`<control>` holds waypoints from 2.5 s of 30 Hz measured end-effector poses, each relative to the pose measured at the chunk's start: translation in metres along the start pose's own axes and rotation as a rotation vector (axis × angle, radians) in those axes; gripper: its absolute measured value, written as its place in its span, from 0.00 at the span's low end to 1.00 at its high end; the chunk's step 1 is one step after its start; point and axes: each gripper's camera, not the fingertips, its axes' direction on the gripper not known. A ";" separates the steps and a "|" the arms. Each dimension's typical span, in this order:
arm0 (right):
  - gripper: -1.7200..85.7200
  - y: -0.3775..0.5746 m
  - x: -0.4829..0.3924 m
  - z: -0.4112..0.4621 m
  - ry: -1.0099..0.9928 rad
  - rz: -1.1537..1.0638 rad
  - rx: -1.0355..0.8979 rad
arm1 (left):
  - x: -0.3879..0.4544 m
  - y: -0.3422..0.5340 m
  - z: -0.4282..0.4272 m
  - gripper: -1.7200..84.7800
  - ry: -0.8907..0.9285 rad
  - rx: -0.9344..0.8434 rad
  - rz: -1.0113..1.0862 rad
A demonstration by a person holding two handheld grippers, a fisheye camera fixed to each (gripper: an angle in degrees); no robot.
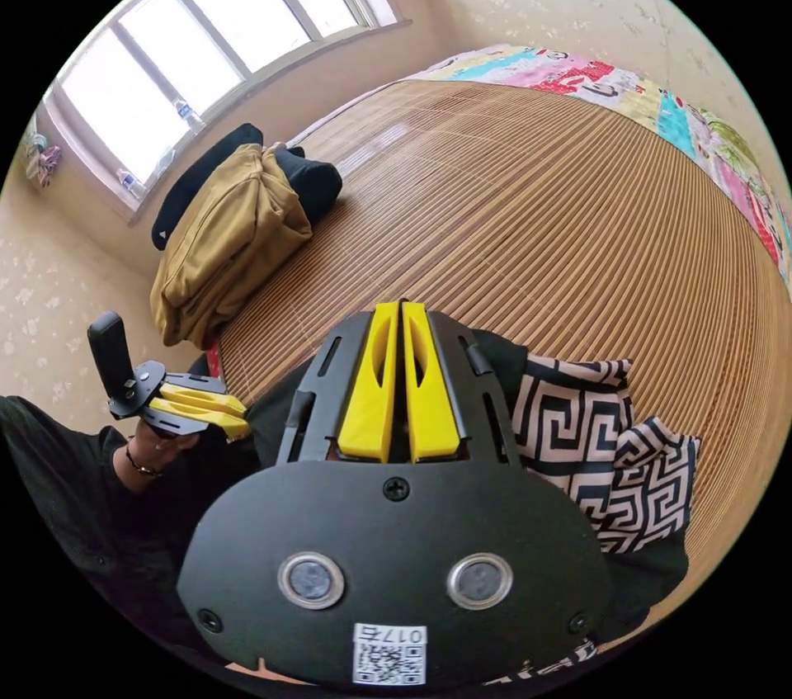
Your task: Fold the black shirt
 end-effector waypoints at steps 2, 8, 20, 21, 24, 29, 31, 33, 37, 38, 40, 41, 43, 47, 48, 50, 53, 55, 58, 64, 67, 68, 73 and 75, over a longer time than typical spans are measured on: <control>0.04 0.000 -0.001 0.000 -0.017 -0.009 -0.004 | -0.002 0.000 0.000 0.04 -0.013 -0.008 -0.027; 0.10 0.030 0.002 -0.059 -0.079 0.066 0.140 | 0.009 0.001 -0.024 0.12 -0.013 0.051 -0.024; 0.11 0.179 -0.079 -0.117 -0.170 -0.073 0.152 | 0.091 -0.027 0.032 0.07 -0.074 -0.138 0.303; 0.11 0.184 -0.091 -0.110 -0.149 -0.097 0.118 | 0.085 -0.031 0.040 0.07 -0.099 -0.167 0.253; 0.11 0.187 -0.109 -0.086 -0.145 -0.095 0.054 | 0.076 -0.038 0.044 0.07 -0.053 -0.172 0.173; 0.13 0.179 -0.120 -0.061 -0.051 -0.013 0.019 | 0.071 -0.043 0.020 0.07 0.101 -0.051 0.091; 0.13 0.179 -0.120 -0.066 0.008 0.041 0.050 | 0.069 -0.044 0.013 0.07 0.081 -0.033 0.062; 0.13 0.185 -0.119 -0.082 0.023 0.096 0.101 | 0.068 -0.041 0.006 0.07 0.001 -0.047 0.039; 0.13 0.201 -0.112 -0.104 -0.064 0.131 0.066 | 0.073 -0.029 -0.010 0.07 -0.123 -0.040 0.021; 0.13 0.210 -0.110 -0.114 -0.075 0.149 0.085 | 0.078 -0.024 -0.015 0.07 -0.119 -0.020 0.036; 0.13 0.226 -0.106 -0.129 -0.081 0.185 0.116 | 0.089 -0.021 -0.017 0.08 -0.069 -0.008 0.085; 0.13 0.238 -0.102 -0.140 -0.075 0.212 0.142 | 0.098 -0.020 -0.011 0.08 -0.040 -0.025 0.122; 0.13 0.256 -0.097 -0.158 -0.015 0.270 0.193 | 0.114 -0.021 -0.002 0.08 -0.060 -0.049 0.172; 0.12 0.301 -0.078 -0.201 0.244 0.476 0.302 | 0.139 -0.023 -0.011 0.10 -0.166 0.086 0.206; 0.12 0.313 -0.077 -0.213 0.311 0.525 0.350 | 0.139 -0.026 -0.019 0.11 -0.100 0.149 0.191; 0.12 0.324 -0.077 -0.229 0.362 0.554 0.412 | 0.140 -0.034 -0.022 0.11 0.016 0.197 0.196; 0.13 0.321 -0.072 -0.239 0.386 0.574 0.387 | 0.147 -0.057 0.006 0.11 -0.121 0.096 0.190; 0.13 0.315 -0.066 -0.241 0.401 0.580 0.357 | 0.148 -0.066 0.020 0.12 -0.269 0.063 0.173; 0.14 0.313 -0.051 -0.254 0.417 0.593 0.370 | 0.133 -0.074 0.013 0.13 -0.229 0.122 0.149; 0.18 0.312 0.026 -0.269 0.328 0.618 0.290 | 0.064 -0.113 0.017 0.19 -0.127 0.066 0.002; 0.20 0.314 0.061 -0.265 0.166 0.606 0.231 | 0.027 -0.129 0.036 0.21 0.019 -0.008 -0.068; 0.20 0.318 0.067 -0.266 0.116 0.613 0.241 | 0.017 -0.131 0.041 0.22 0.060 -0.017 -0.097; 0.21 0.335 0.056 -0.272 0.102 0.610 0.244 | 0.023 -0.124 0.042 0.23 0.008 0.004 -0.077; 0.20 0.341 0.027 -0.284 0.123 0.542 0.269 | 0.047 -0.111 0.031 0.22 -0.042 0.033 0.020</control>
